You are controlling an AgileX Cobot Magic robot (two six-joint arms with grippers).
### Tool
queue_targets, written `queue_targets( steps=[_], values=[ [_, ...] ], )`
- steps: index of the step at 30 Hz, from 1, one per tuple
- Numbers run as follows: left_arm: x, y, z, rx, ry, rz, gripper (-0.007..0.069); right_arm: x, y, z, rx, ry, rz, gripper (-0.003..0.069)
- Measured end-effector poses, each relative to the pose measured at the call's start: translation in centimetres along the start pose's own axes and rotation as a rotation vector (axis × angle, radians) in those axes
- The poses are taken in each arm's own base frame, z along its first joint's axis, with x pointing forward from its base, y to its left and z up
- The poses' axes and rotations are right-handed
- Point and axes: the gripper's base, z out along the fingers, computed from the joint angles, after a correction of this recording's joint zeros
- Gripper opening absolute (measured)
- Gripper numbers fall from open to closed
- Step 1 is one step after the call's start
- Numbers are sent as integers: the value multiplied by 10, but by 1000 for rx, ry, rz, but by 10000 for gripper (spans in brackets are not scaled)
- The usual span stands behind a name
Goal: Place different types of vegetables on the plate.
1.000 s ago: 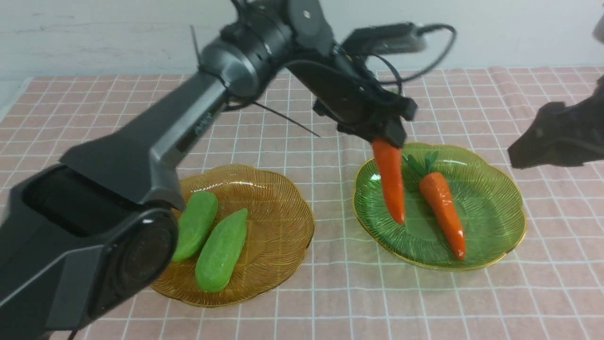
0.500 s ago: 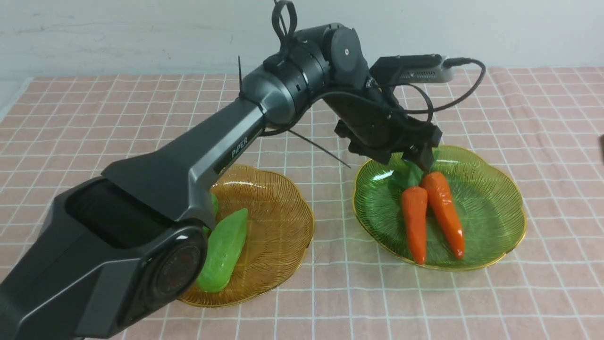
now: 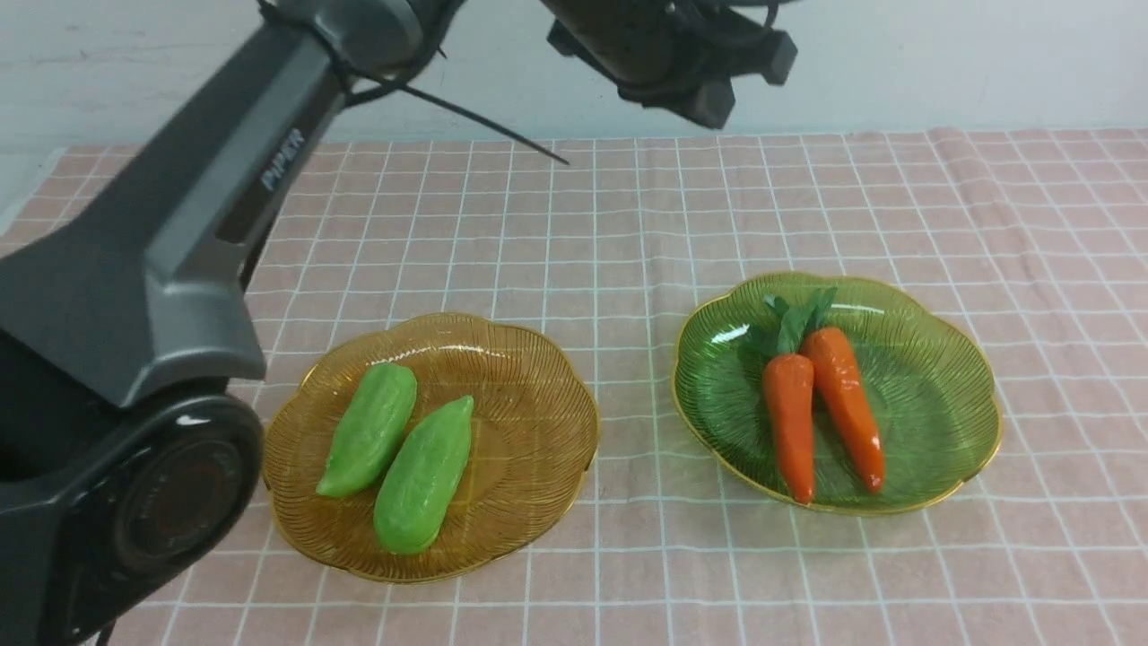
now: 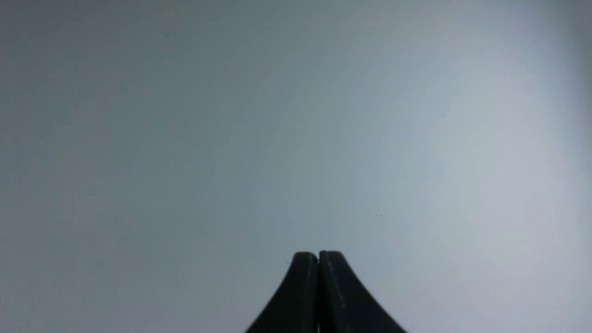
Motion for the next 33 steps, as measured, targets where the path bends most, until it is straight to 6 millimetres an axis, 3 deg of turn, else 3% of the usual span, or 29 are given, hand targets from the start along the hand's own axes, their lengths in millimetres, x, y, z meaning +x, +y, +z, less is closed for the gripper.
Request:
queue_targets(
  steps=[3, 6, 11, 16, 24, 28, 33],
  values=[
    [47, 1, -17, 1, -102, -3, -4, 0, 0, 0, 0, 0, 0, -15],
    [80, 2, -33, 3, -218, -3, -4, 0, 0, 0, 0, 0, 0, -15],
    [132, 3, -42, 6, -270, -4, -4, 0, 0, 0, 0, 0, 0, -15],
    [154, 3, -51, 3, -270, 2, -4, 0, 0, 0, 0, 0, 0, -15],
    [161, 12, -59, -103, -298, 76, -4, 0, 0, 0, 0, 0, 0, -15],
    [186, 19, -51, -204, -371, 28, -4, 0, 0, 0, 0, 0, 0, -15],
    [256, 28, -8, -367, -465, -68, -4, 0, 0, 0, 0, 0, 0, -15]
  ],
)
